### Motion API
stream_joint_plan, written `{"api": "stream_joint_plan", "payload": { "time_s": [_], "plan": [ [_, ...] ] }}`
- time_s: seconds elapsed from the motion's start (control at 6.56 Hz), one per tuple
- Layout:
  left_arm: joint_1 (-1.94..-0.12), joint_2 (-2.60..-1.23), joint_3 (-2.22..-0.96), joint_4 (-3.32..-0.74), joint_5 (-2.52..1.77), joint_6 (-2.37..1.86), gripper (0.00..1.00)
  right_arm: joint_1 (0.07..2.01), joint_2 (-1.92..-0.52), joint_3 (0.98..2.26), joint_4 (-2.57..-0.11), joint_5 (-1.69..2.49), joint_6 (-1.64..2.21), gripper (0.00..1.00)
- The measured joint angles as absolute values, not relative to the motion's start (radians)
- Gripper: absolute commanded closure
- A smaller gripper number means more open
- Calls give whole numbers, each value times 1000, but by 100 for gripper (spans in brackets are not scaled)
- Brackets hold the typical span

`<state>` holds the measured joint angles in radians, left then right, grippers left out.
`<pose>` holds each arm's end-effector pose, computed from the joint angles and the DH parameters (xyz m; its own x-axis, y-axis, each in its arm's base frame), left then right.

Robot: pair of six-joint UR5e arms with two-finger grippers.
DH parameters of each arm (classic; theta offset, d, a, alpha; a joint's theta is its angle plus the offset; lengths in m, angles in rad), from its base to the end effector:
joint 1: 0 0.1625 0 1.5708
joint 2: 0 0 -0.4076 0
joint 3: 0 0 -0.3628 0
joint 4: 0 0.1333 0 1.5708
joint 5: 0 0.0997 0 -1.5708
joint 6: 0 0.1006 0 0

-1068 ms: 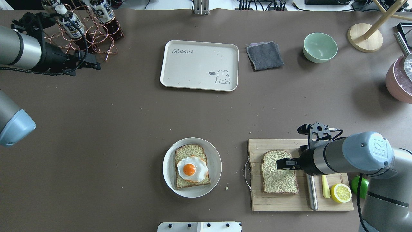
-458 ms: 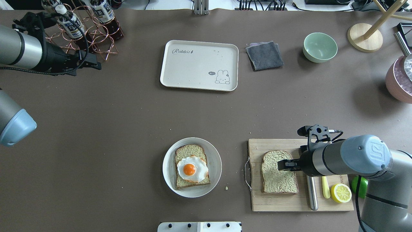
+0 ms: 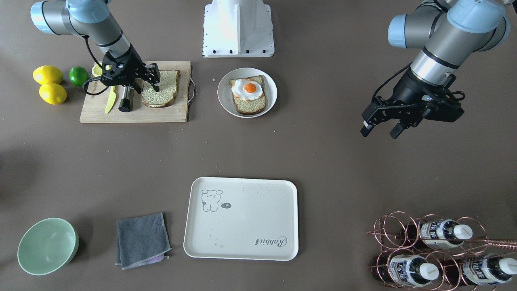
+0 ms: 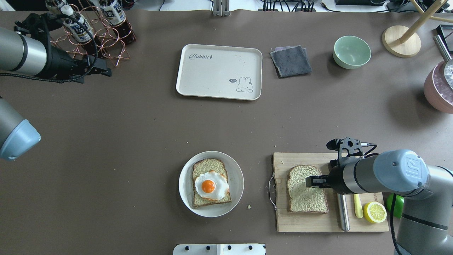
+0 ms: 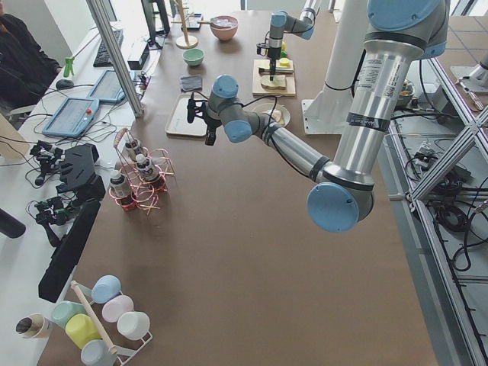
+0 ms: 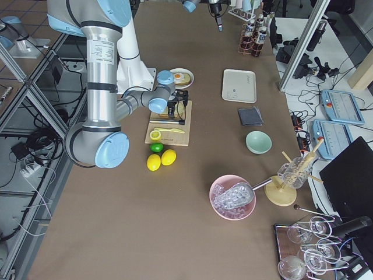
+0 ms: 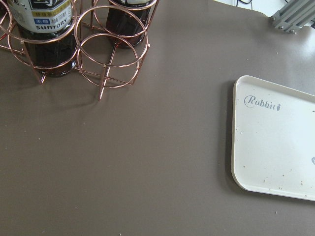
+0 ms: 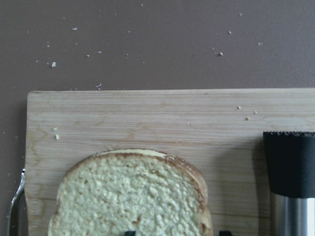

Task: Make sandwich and place on tray
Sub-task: 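Grasp the bread slice with the right gripper and lift it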

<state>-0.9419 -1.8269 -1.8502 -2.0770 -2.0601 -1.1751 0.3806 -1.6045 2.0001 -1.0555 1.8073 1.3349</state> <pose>0.2494 -0.4891 0.3304 0.4571 -0.0500 -0.8880 0.3239 0.9392 0.1138 -0.3858 -0.2725 0.4112 0.5976 -0.0056 0.8017 -0.0510 0.9977 0.0450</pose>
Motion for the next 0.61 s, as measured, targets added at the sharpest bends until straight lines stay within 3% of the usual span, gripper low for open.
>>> {"api": "stream_joint_plan", "payload": {
  "time_s": [0.15,0.61],
  "plan": [
    [-942,-1827,-1851,-2077,-2057,-1175,3,379,-1604,2001,-1055,1801,1342,100],
    [-941,-1826,-1850,-2077,-2043,-1174,3,380,-1596,2022,-1055,1797,1399,100]
  ]
}}
